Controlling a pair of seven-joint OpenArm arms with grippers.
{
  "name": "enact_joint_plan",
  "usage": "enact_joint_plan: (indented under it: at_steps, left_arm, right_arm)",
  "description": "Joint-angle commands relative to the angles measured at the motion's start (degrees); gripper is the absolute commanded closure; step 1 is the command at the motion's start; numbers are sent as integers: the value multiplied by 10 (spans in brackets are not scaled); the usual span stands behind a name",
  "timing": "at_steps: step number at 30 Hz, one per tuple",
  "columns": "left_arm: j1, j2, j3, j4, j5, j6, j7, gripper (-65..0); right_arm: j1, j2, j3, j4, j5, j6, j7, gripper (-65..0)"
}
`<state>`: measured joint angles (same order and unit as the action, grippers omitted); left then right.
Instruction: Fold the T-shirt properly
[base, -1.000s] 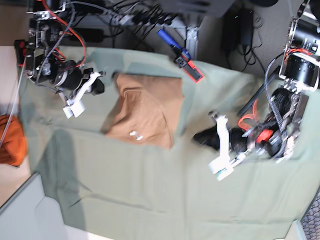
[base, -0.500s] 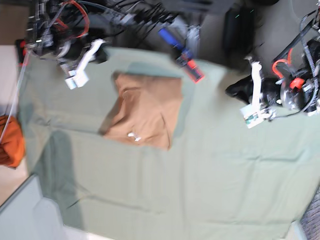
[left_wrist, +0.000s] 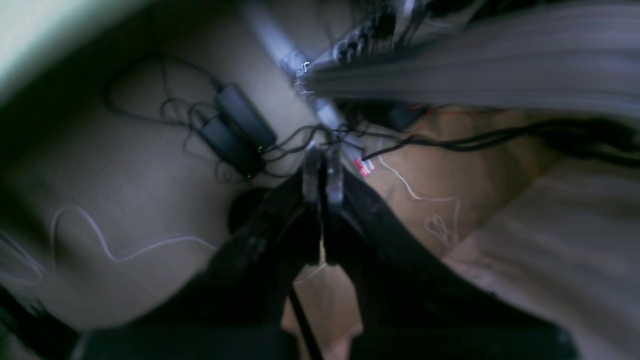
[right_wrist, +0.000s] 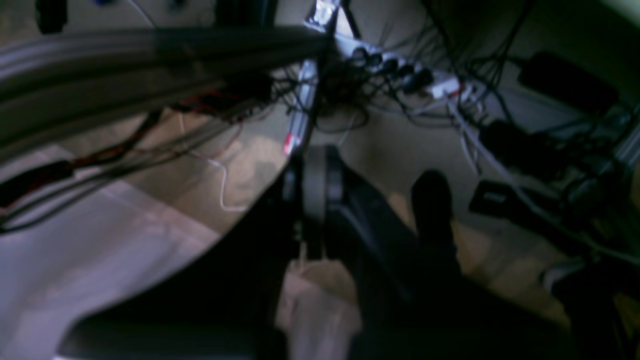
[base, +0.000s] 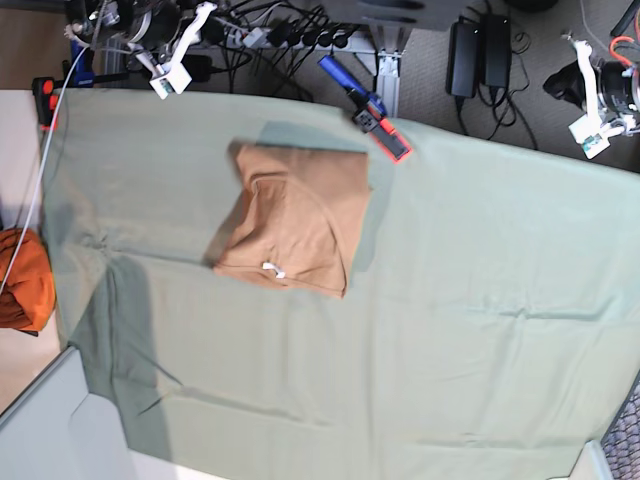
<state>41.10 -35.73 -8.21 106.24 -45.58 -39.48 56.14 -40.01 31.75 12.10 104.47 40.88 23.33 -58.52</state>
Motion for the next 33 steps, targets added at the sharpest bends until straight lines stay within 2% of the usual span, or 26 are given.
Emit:
enact_joint_plan:
  at_steps: [1, 7, 11, 14, 18, 19, 21, 23, 27, 30, 33]
  left_arm:
    - [9, -2, -4, -17, 12, -5, -19, 0]
    - [-22, 33, 5, -215, 83, -5, -97, 0]
    - [-82, 37, 69, -376, 146, -4, -171, 0]
    - [-155, 44, 152, -508, 195, 61, -191, 0]
    - [-272, 92, 255, -711, 242, 148, -196, 0]
    - [-299, 106, 275, -761, 245, 161, -209, 0]
    - [-347, 135, 312, -841, 252, 165, -248, 0]
    - [-382, 161, 340, -882, 253, 166, -268, 0]
    - [-424, 201, 369, -886, 238, 166, -263, 0]
    - [-438, 220, 372, -886, 236, 181, -251, 0]
    - [-440, 228, 372, -886, 235, 190, -258, 0]
  right_arm:
    - [-5, 7, -4, -6, 0, 66, 6, 0]
    - [16, 1, -68, -126, -41, 64, 52, 0]
    - [65, -15, -131, -248, -51, 60, 51, 0]
    - [120, -30, -176, -351, -57, 59, 52, 0]
    - [205, -65, -213, -485, -96, 54, 60, 0]
    - [225, -75, -217, -516, -99, 53, 61, 0]
    - [263, -94, -218, -572, -109, 51, 77, 0]
    - [298, -111, -218, -617, -129, 47, 90, 0]
    - [346, -138, -217, -665, -167, 10, 105, 0]
    - [362, -149, -215, -669, -202, -9, 105, 0]
    - [367, -152, -206, -668, -205, -9, 101, 0]
